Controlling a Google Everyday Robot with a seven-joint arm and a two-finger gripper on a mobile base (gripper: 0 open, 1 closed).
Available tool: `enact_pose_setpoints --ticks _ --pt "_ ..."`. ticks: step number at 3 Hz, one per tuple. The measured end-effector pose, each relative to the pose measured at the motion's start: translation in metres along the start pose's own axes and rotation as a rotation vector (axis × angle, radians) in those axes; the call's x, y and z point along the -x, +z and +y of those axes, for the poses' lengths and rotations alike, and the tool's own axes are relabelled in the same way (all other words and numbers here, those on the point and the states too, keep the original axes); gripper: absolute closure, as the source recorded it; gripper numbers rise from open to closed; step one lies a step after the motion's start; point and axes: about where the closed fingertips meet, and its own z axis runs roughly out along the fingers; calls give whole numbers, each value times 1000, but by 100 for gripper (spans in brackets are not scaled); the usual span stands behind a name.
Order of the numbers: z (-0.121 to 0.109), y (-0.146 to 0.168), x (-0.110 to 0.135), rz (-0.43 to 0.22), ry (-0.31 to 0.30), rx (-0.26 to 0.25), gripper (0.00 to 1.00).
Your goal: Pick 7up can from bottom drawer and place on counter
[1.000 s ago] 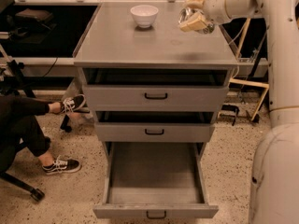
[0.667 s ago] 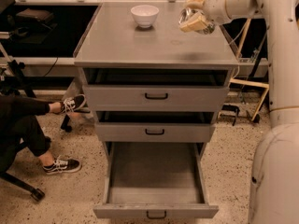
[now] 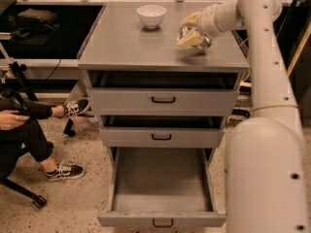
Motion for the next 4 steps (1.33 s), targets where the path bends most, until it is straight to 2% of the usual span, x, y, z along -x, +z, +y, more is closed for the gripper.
enact_pose_setpoints --ticks 1,2,4 --pt "14 32 -26 69 19 63 100" --pt "11 29 -23 69 19 63 81" --pt "11 30 -23 69 19 63 35"
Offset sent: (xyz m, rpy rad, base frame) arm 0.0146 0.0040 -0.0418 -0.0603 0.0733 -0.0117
